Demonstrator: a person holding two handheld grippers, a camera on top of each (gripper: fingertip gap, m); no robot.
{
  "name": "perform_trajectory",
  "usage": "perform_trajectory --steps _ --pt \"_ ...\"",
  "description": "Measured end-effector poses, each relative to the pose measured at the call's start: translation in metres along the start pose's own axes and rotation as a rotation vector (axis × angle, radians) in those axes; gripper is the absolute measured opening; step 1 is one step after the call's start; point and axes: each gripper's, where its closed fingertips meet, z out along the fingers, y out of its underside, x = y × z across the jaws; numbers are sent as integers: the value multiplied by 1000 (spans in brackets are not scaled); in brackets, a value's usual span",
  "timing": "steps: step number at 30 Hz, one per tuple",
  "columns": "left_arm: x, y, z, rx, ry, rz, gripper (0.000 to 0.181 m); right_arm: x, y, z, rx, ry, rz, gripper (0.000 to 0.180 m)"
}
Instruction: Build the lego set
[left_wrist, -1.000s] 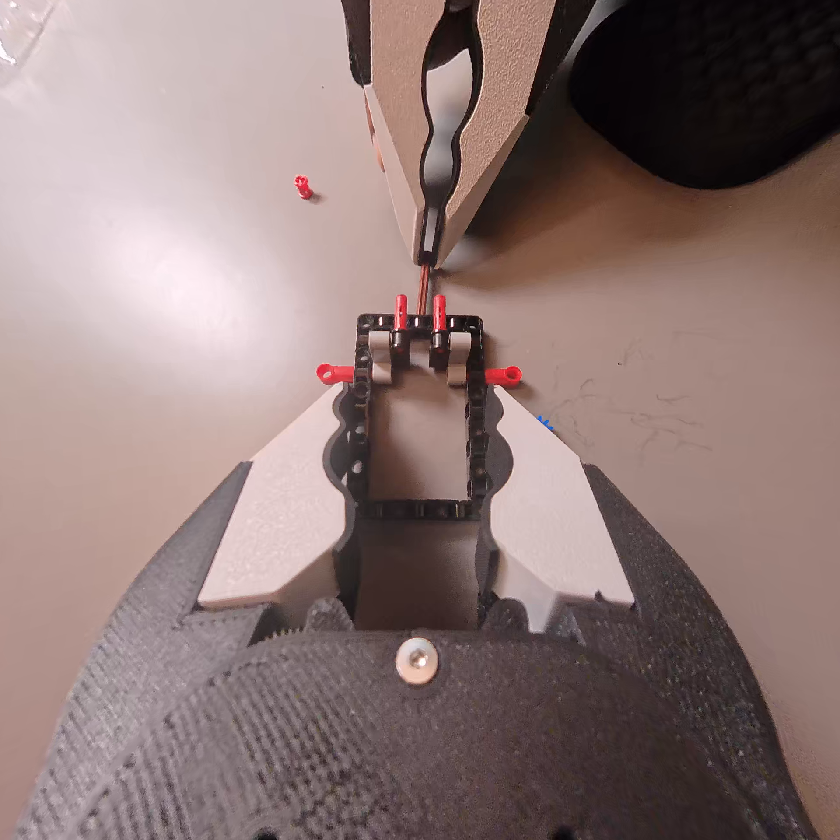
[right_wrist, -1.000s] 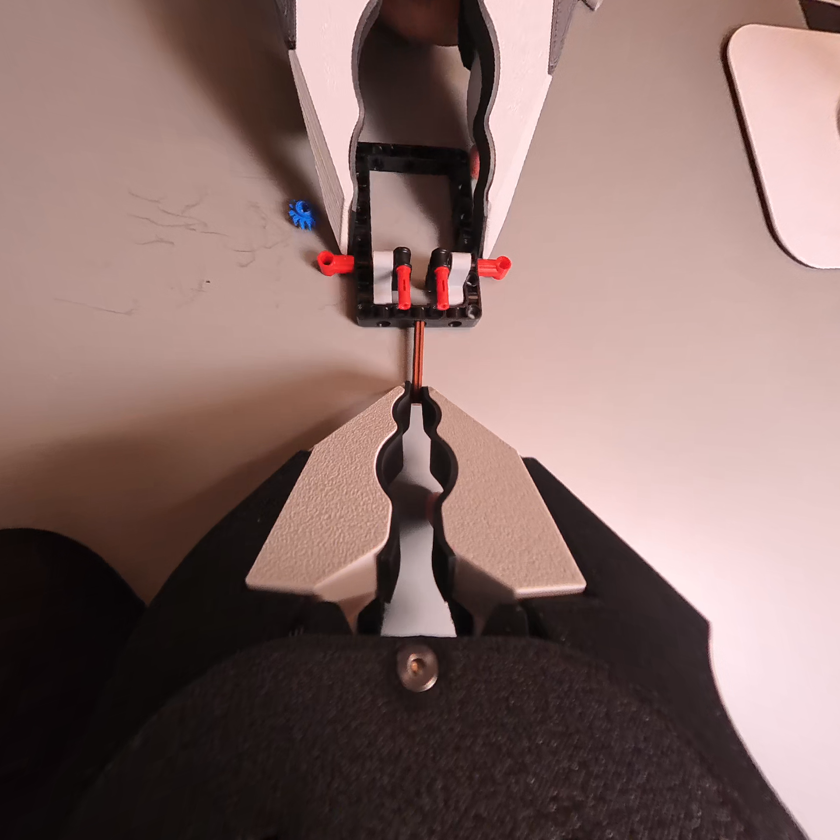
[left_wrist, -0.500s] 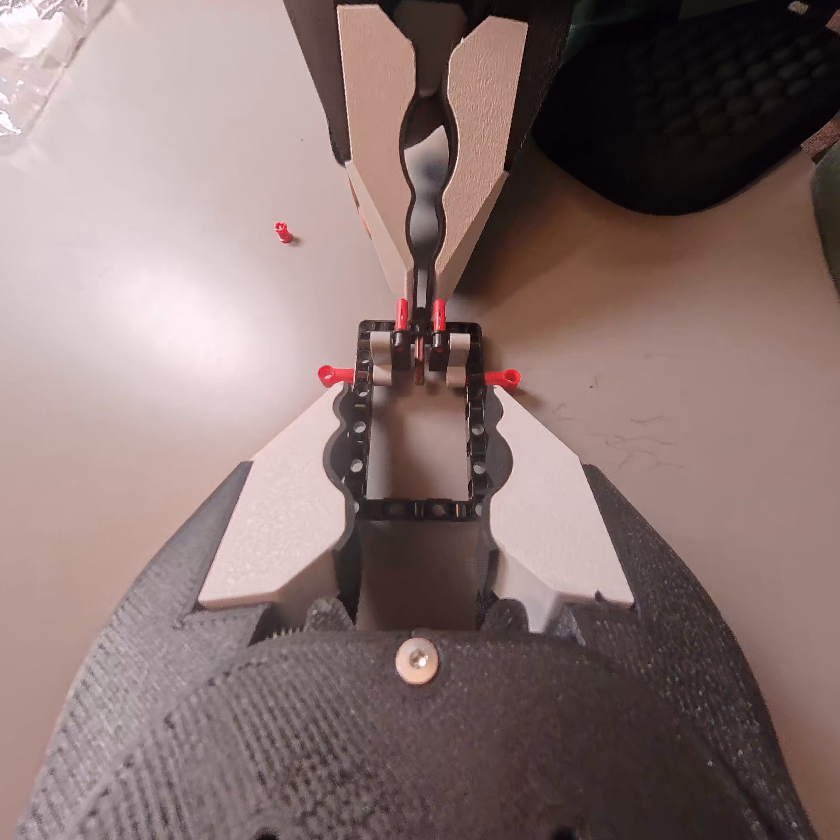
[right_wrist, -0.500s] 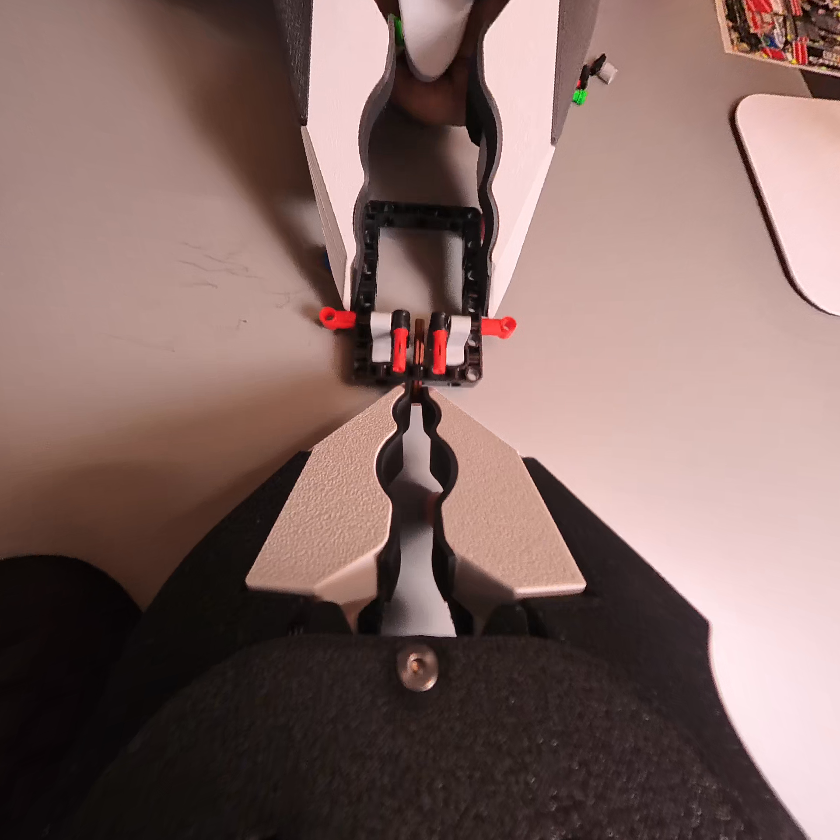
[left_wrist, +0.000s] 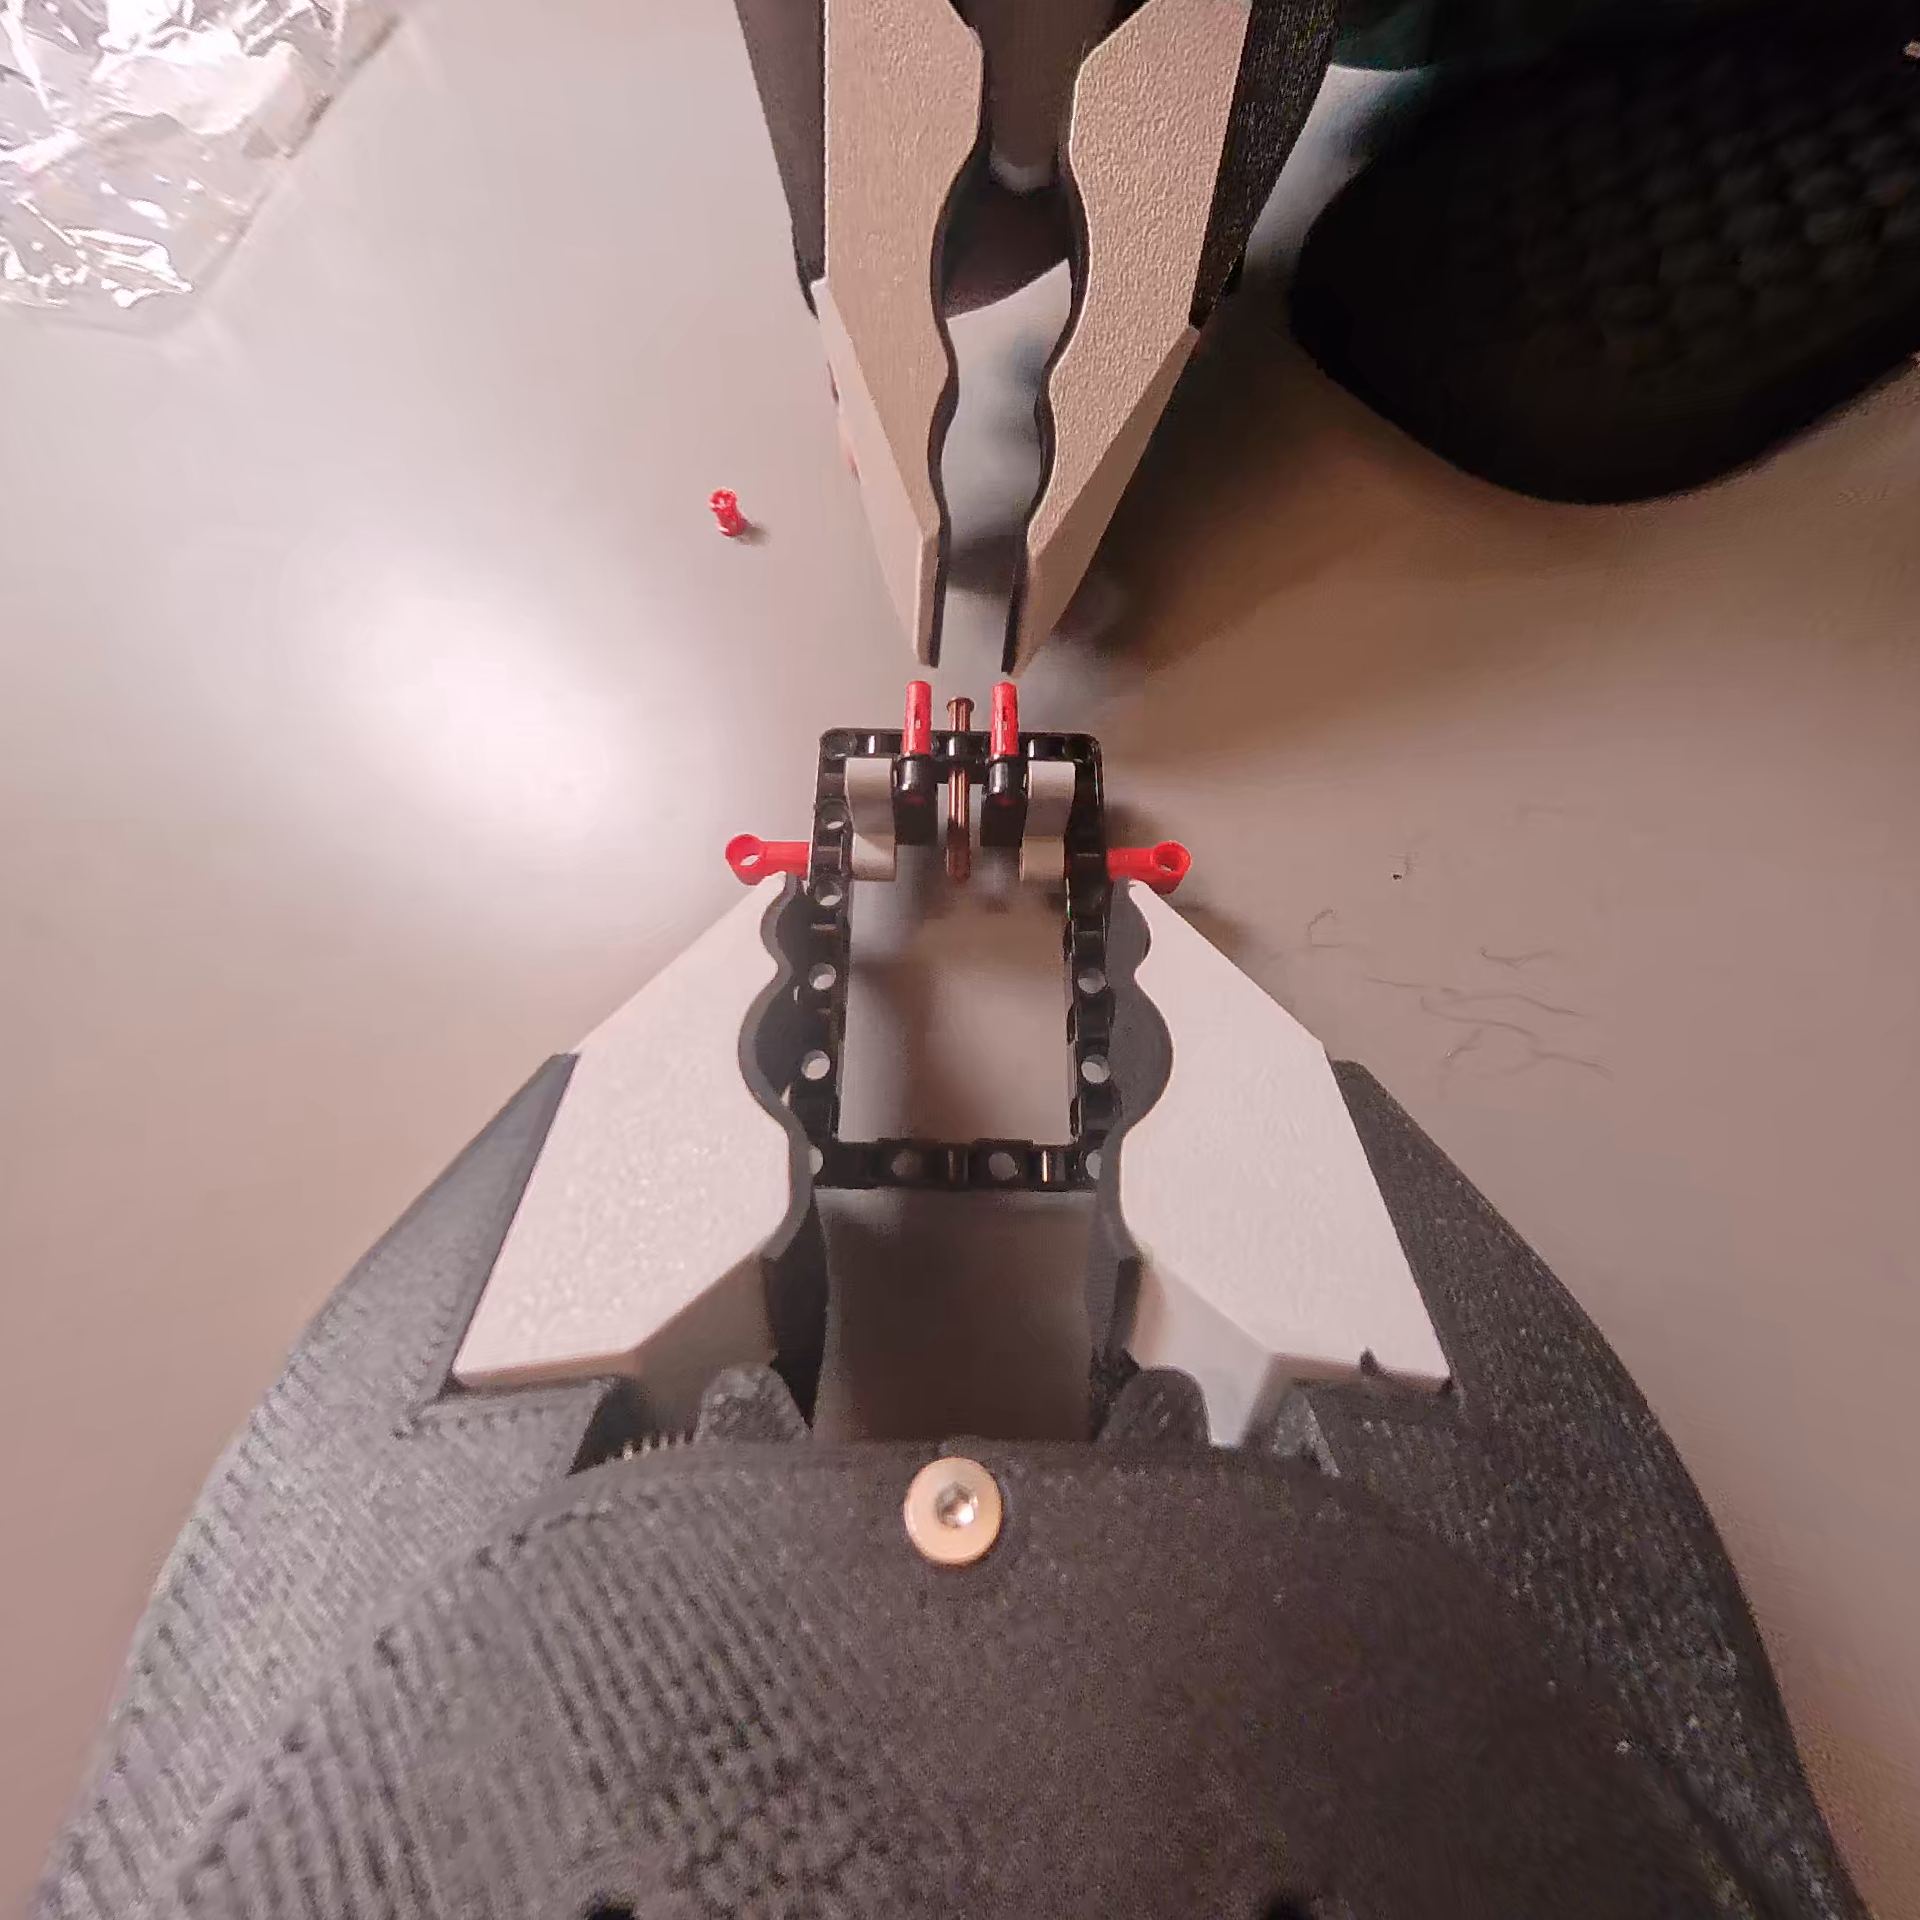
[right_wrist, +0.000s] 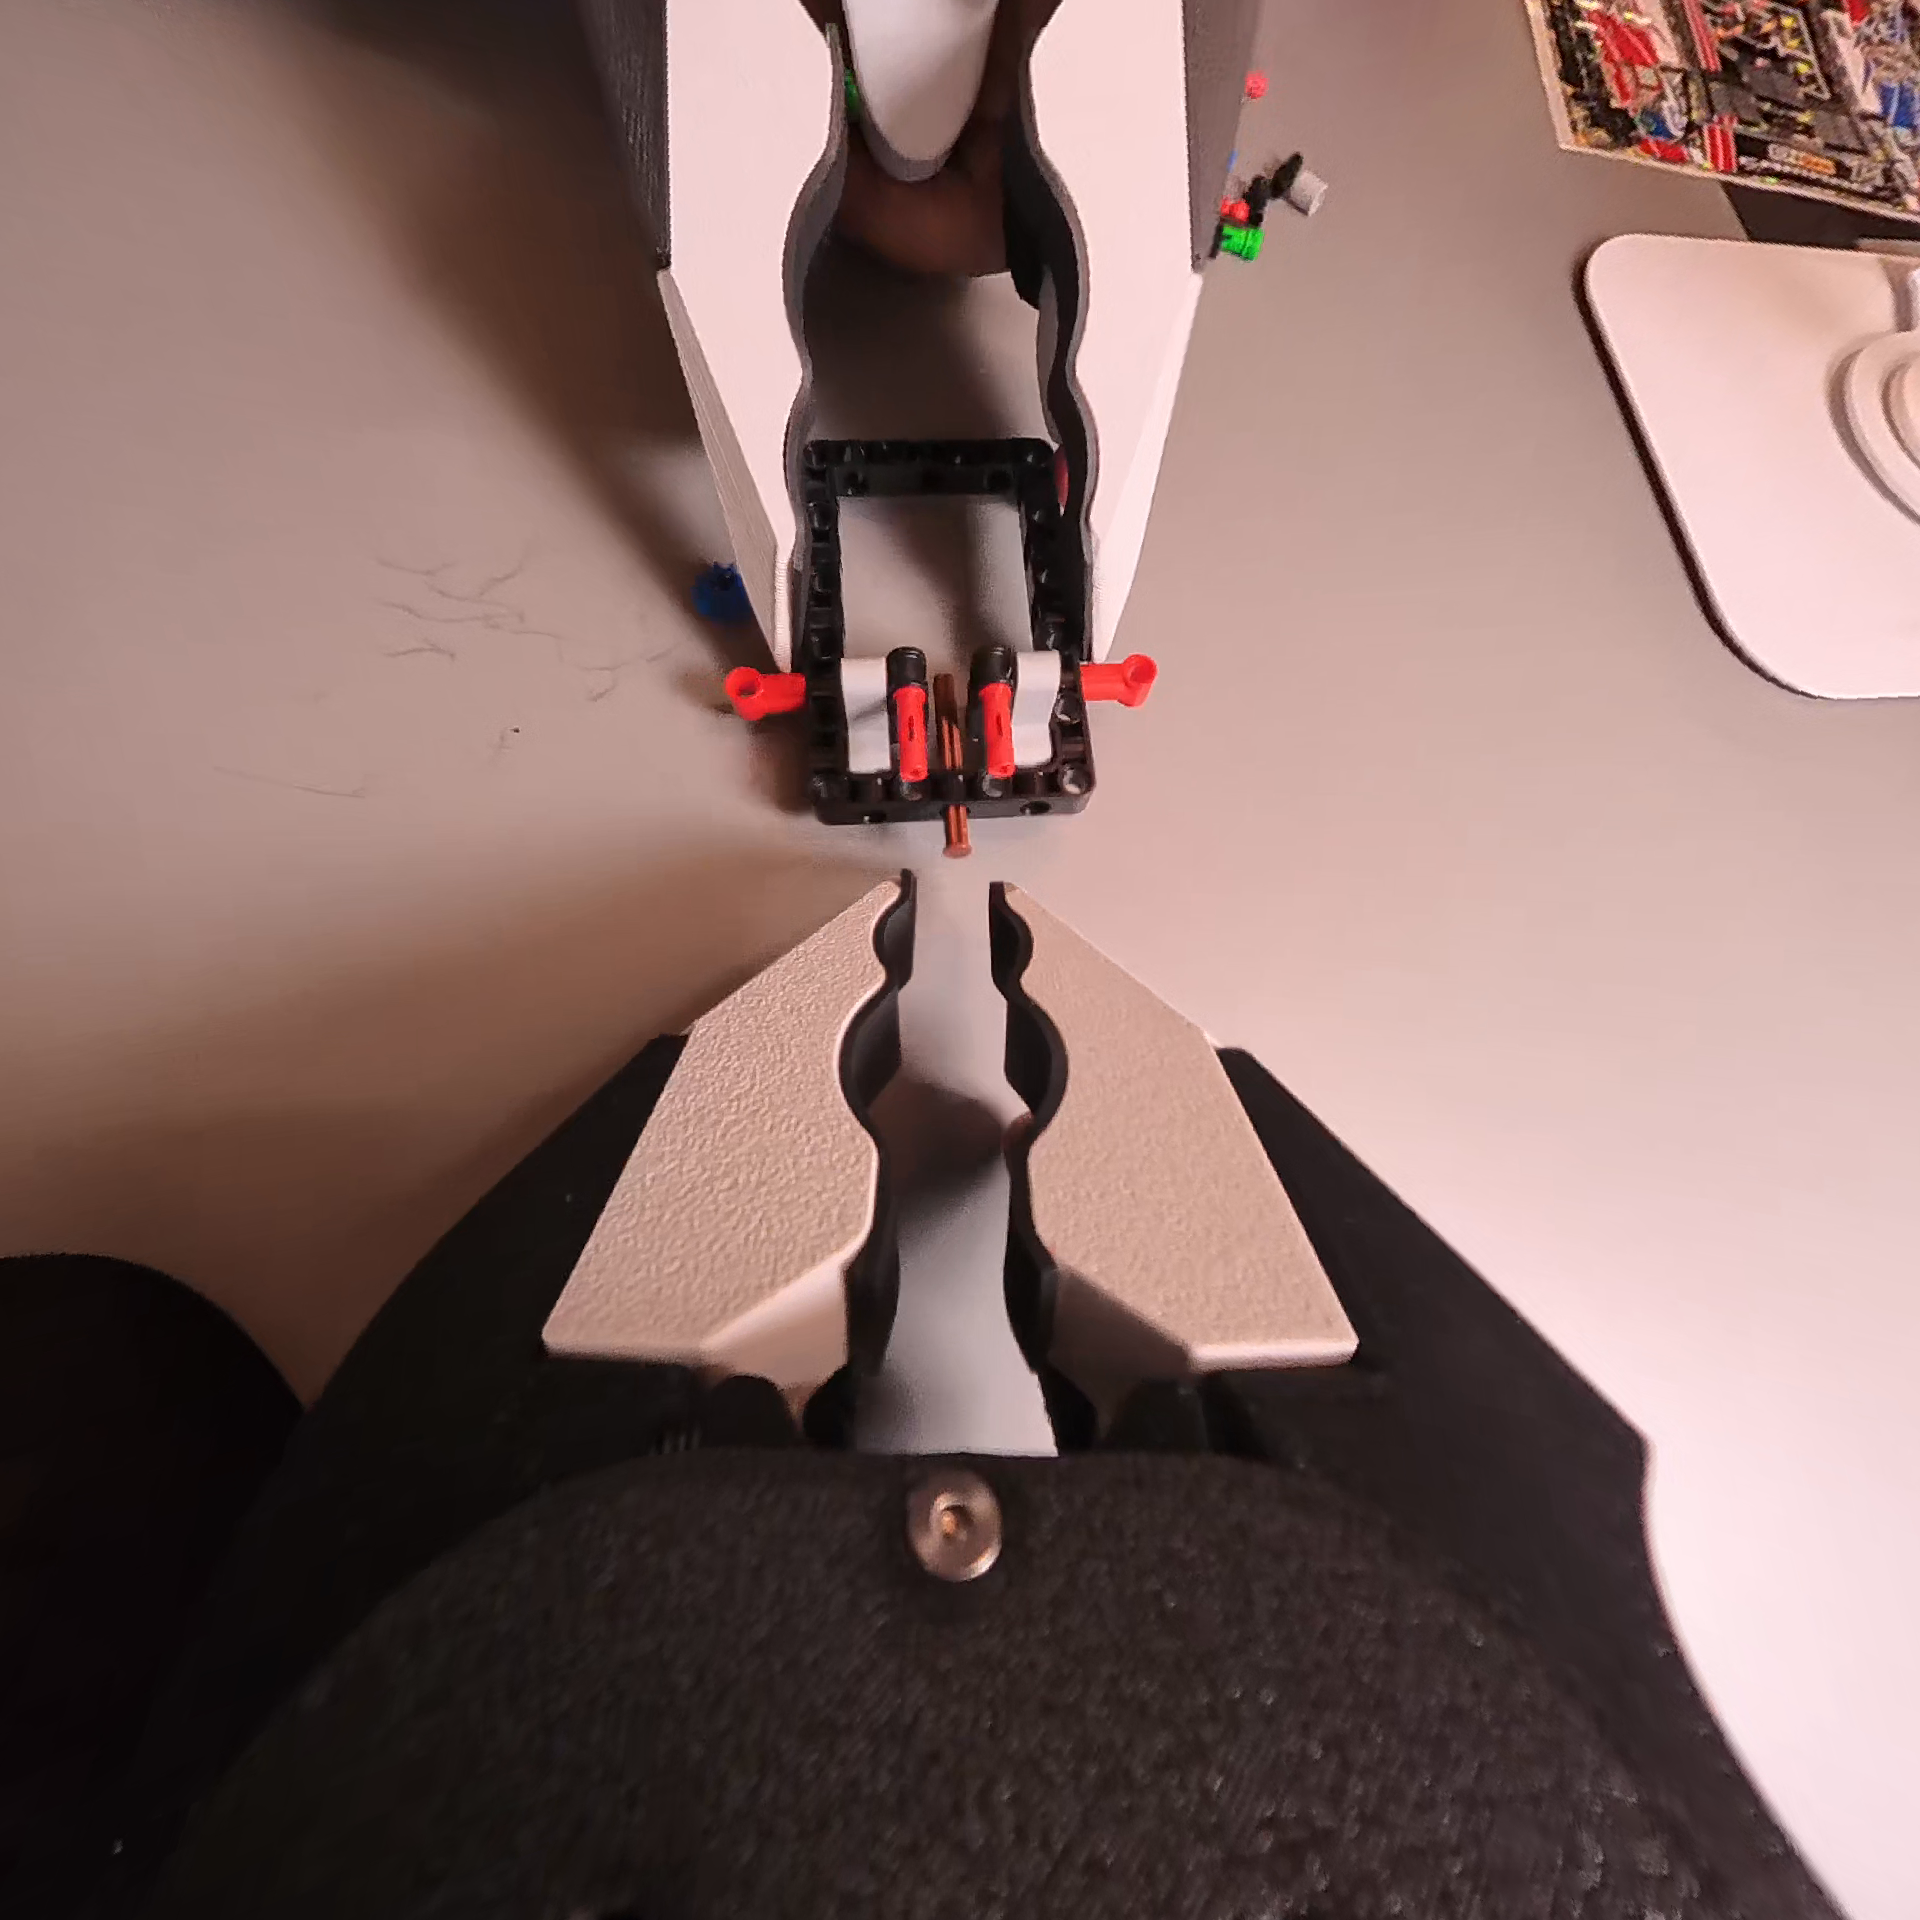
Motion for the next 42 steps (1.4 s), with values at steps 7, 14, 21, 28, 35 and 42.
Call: perform_trajectory --steps 7,14,21,28,35,42 --pt "-4 -8 -5 45 -33 -15 57 -4 -12 1 66 -23 25 11" --pt "1 -11 -4 58 -13 -17 57 -8 -13 3 69 -38 12 12" --pt "9 -14 -4 77 32 -5 57 -22 -15 1 116 -129 -11 21" --pt "6 -17 -7 100 15 -15 57 -22 -20 -4 169 -165 34 28" --pt "-7 -7 -3 52 -45 -50 57 -12 -18 -8 157 -122 49 31" --pt "-6 -18 -11 135 -13 -86 57 -10 -18 -8 159 -106 56 31"
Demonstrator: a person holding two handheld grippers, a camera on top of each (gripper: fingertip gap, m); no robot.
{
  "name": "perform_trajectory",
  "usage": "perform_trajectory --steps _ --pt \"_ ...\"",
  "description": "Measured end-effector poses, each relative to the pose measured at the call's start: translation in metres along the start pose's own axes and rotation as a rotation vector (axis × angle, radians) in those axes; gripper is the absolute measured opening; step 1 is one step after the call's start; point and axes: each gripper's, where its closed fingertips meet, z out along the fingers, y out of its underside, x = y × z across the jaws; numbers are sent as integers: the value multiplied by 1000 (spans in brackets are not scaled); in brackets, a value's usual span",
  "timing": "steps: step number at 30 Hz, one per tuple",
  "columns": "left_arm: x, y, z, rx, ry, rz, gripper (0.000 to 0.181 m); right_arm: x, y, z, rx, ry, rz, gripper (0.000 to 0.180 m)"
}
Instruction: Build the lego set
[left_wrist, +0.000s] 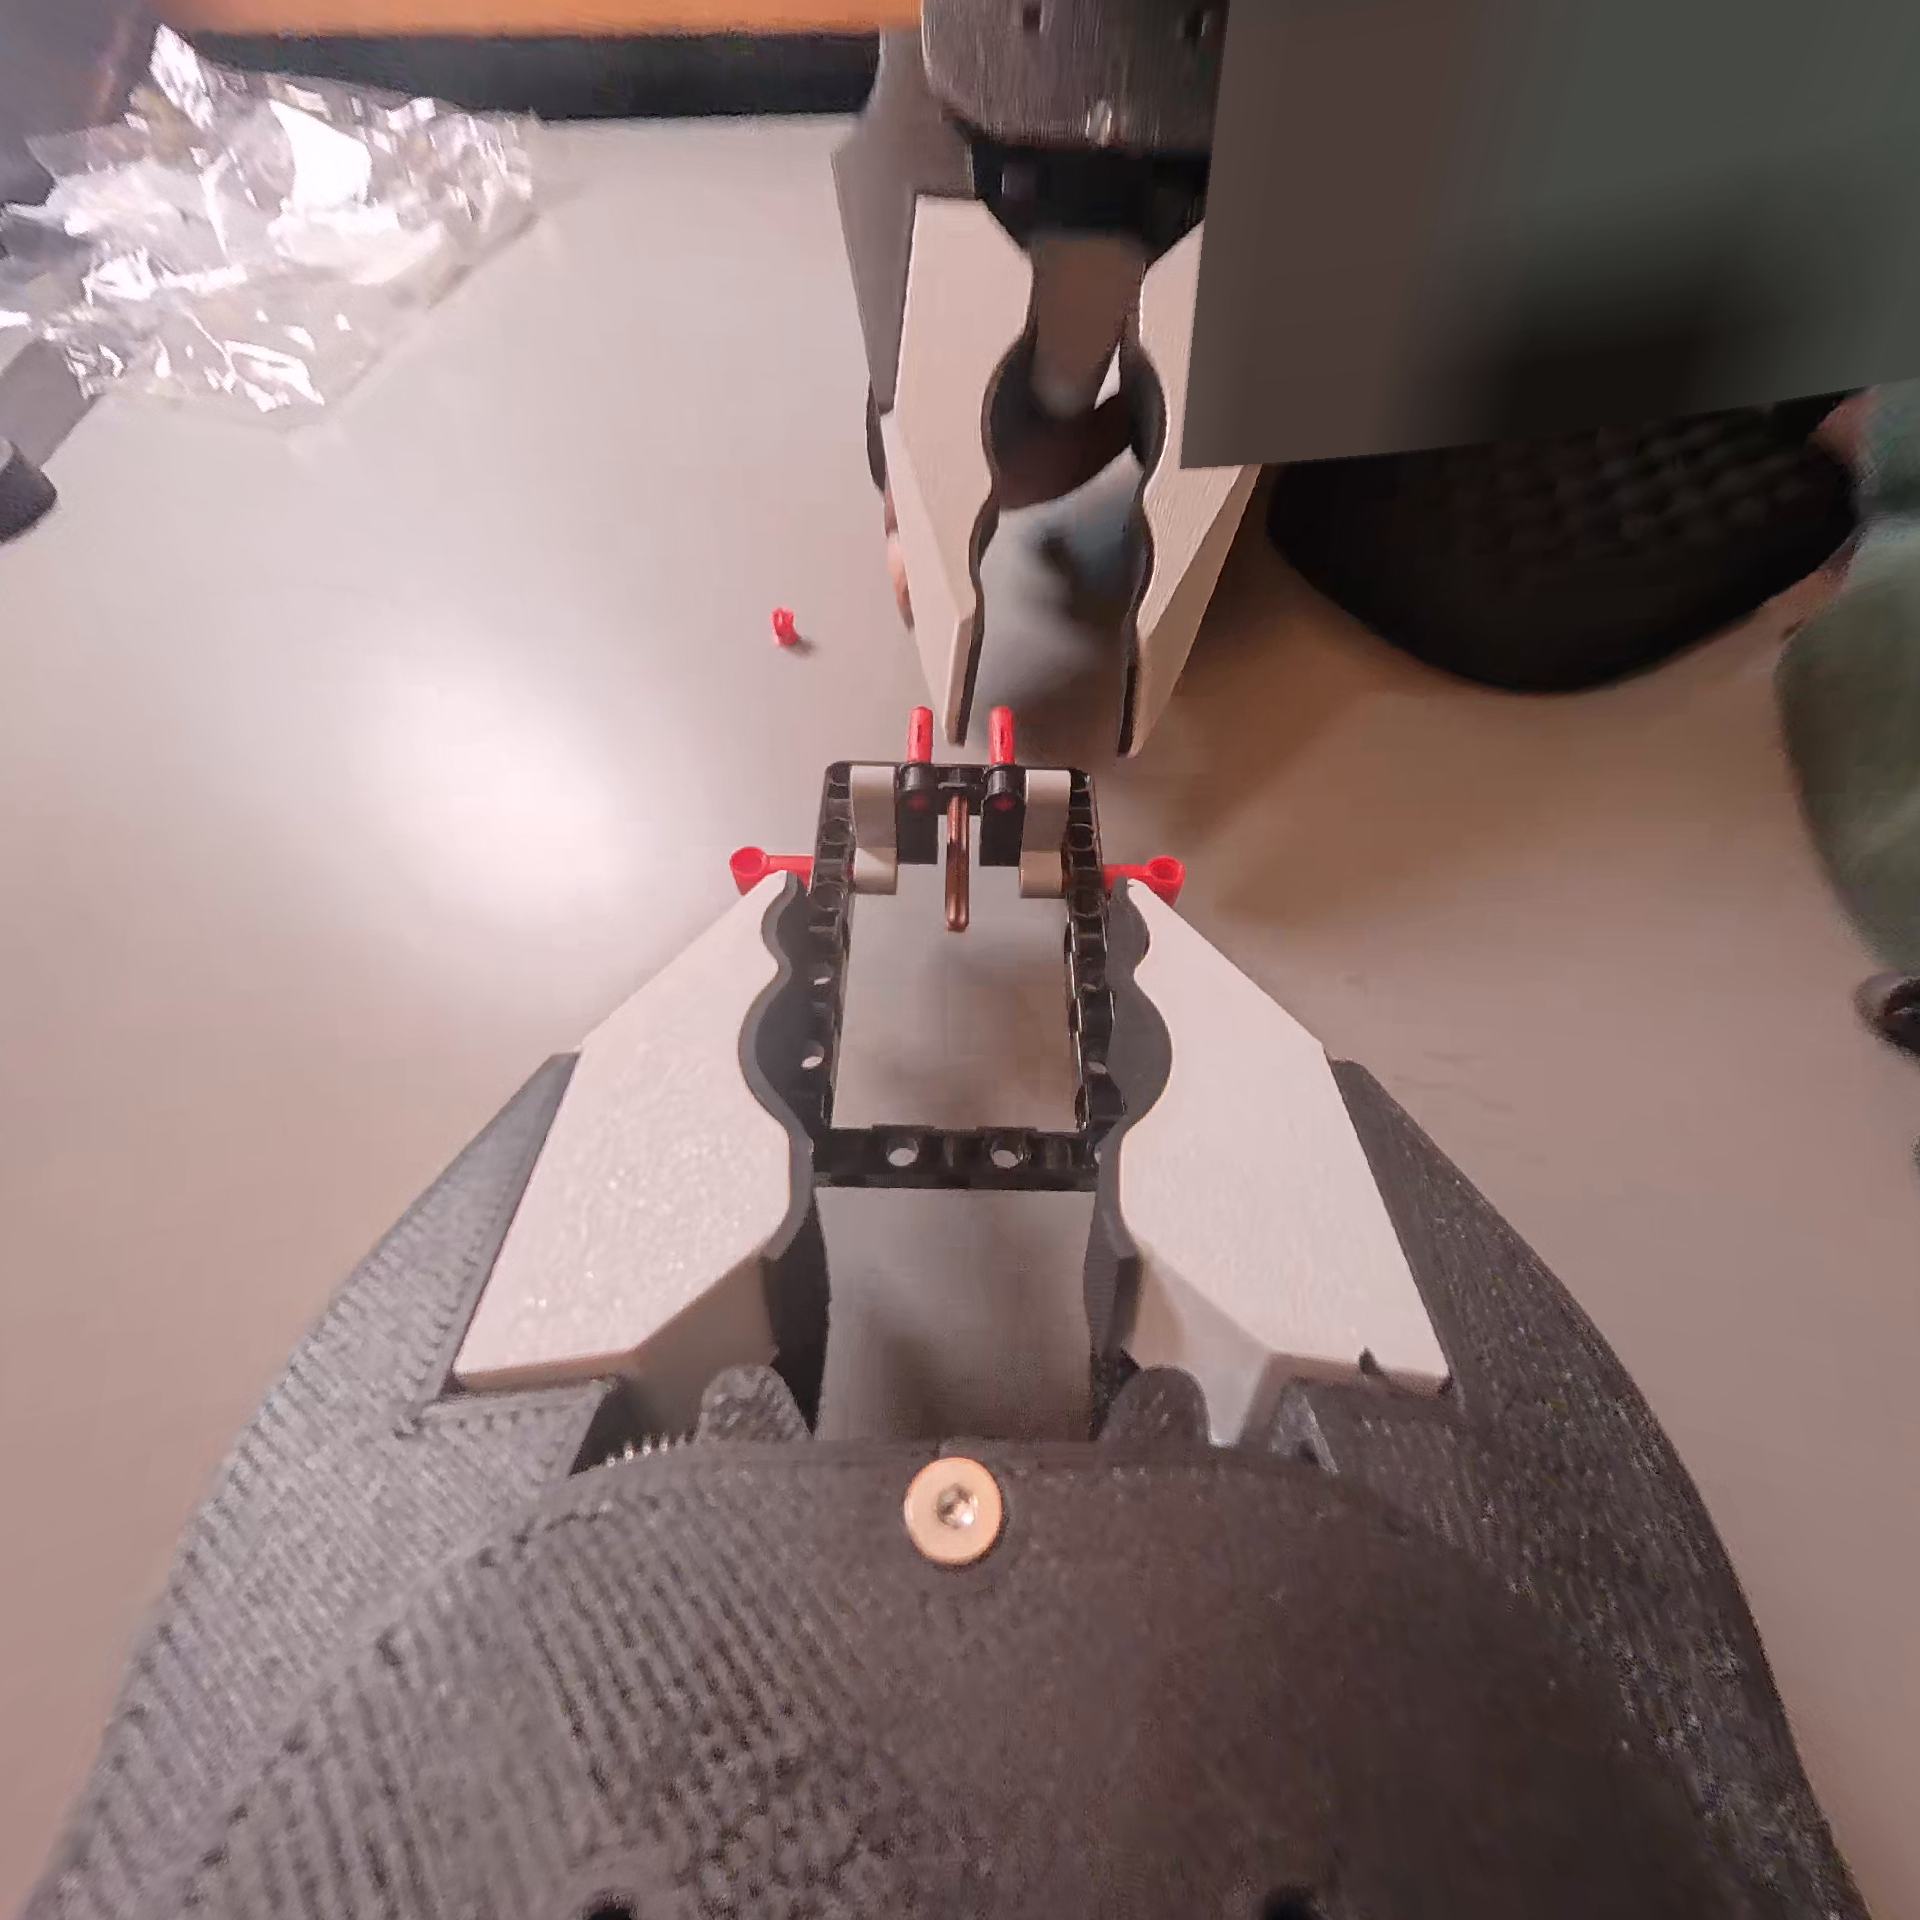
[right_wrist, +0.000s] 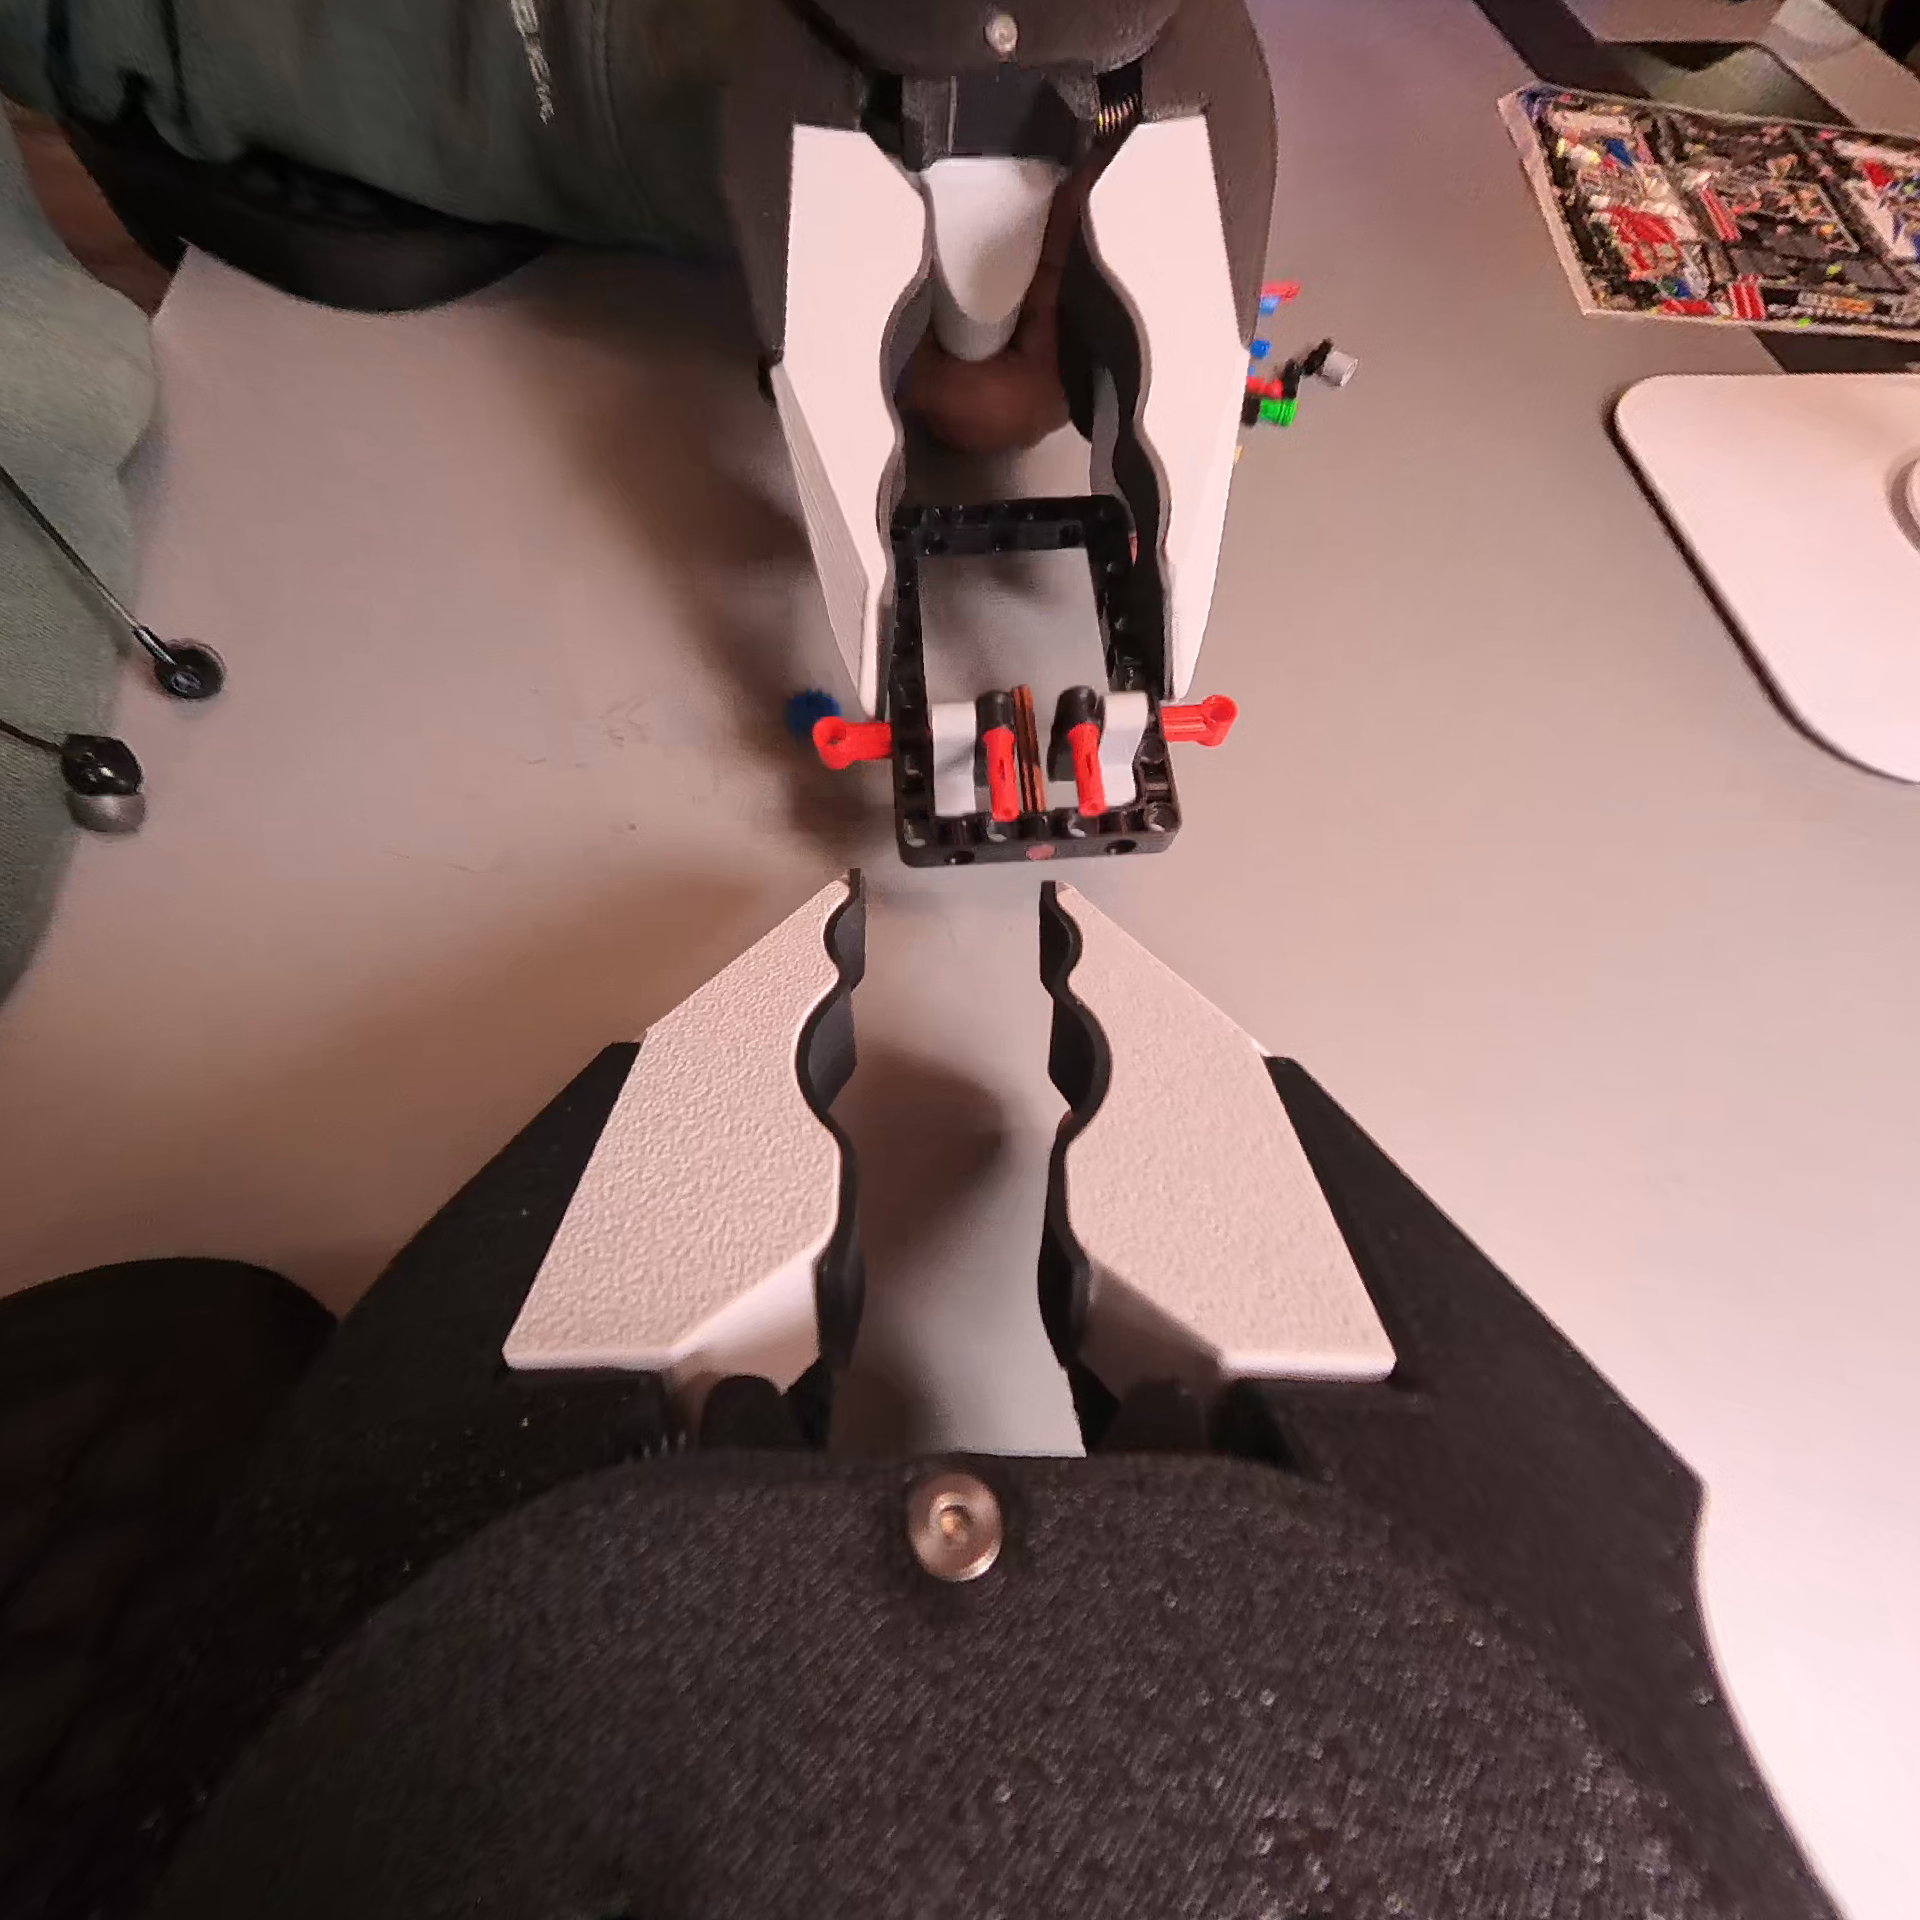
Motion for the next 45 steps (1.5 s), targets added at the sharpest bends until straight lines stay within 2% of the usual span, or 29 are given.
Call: perform_trajectory --steps 6,11,25,31,37,45 --pt "5 -39 -27 279 108 -85 56 -5 -42 -22 234 -32 15 31" --pt "9 -53 -35 368 145 -104 56 -14 -71 -39 396 -64 3 31" --pt "13 -57 -33 372 153 -94 56 -16 -67 -33 367 -64 -1 34" --pt "7 -49 -28 325 118 -103 56 -13 -62 -31 343 -61 8 35" --pt "-9 -8 -9 79 -4 -73 57 -3 -55 -30 319 -26 26 34" --pt "-10 20 4 -120 -22 -84 57 -3 -49 -25 288 -24 25 33"
